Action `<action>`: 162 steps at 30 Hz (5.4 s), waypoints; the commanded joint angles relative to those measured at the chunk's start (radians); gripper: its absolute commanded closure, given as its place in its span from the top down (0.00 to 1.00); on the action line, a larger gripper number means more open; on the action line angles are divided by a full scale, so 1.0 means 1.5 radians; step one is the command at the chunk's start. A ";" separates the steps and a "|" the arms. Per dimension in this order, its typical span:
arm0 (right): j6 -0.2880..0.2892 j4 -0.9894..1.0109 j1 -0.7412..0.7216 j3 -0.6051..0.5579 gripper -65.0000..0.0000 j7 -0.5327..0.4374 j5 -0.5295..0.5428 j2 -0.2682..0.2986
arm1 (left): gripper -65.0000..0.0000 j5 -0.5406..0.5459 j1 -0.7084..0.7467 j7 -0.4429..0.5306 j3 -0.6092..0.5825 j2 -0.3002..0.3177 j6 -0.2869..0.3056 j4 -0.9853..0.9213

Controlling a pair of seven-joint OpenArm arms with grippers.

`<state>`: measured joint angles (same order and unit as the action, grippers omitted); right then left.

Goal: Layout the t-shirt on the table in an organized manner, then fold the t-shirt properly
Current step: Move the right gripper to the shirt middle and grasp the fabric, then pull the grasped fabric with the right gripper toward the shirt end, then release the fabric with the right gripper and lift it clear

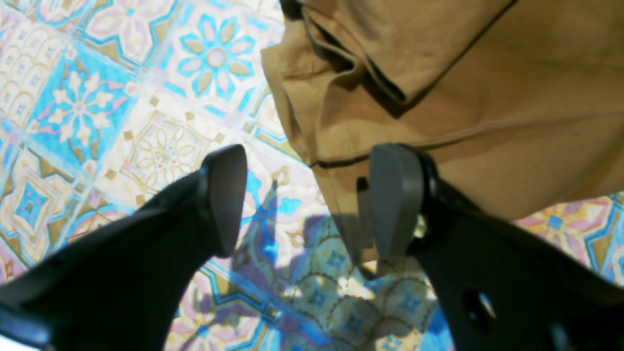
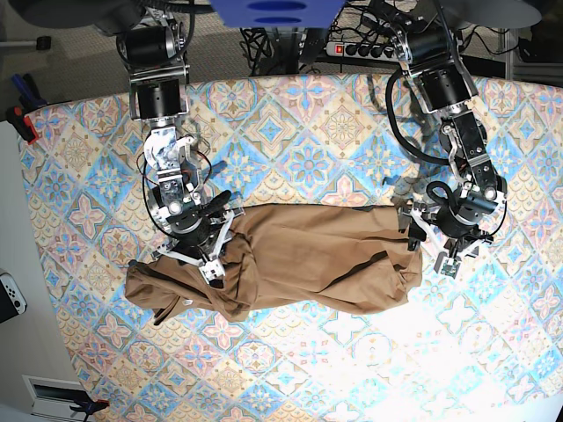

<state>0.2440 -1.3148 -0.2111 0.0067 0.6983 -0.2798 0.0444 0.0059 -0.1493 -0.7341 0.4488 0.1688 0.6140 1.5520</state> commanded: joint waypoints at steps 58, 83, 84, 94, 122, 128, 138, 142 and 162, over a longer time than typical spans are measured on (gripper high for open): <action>-0.003 -0.251 0.047 0.070 0.20 0.030 0.000 0.001 | 0.60 0.007 0.011 0.014 0.000 0.005 -0.002 0.048; -0.003 -0.321 0.102 0.227 0.00 -0.005 0.020 -0.015 | 0.60 0.006 0.015 0.014 0.000 0.007 -0.002 0.049; -0.003 -0.336 0.102 0.253 0.00 -0.005 0.037 -0.025 | 0.60 0.006 0.015 0.014 0.000 0.008 -0.002 0.049; 0.027 -0.285 0.169 0.449 0.00 0.000 0.319 -0.045 | 0.60 0.008 0.016 0.014 0.000 0.005 -0.002 0.058; 0.028 -0.079 0.181 0.491 0.30 0.106 0.587 0.029 | 0.60 0.006 0.016 0.014 0.000 0.005 -0.002 0.058; 0.028 -0.078 0.177 0.487 0.31 0.105 0.587 0.063 | 0.60 0.006 0.016 0.014 0.000 0.005 -0.002 0.058; 0.030 -0.078 0.177 0.485 0.59 0.106 0.587 0.124 | 0.60 0.006 0.024 0.014 0.000 0.005 -0.002 0.058; 0.076 -0.078 0.177 0.486 0.59 0.110 0.587 0.127 | 0.60 0.006 0.025 0.014 0.000 0.005 -0.002 0.058; 0.083 -0.072 0.066 0.391 0.59 0.108 0.587 0.142 | 0.60 0.006 0.025 0.014 0.002 0.005 -0.002 0.058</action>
<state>0.3508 -1.4082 -0.0822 0.5968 0.8856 0.5732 0.2447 0.0002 -0.0917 -0.7341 0.4500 0.1661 0.6147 1.6203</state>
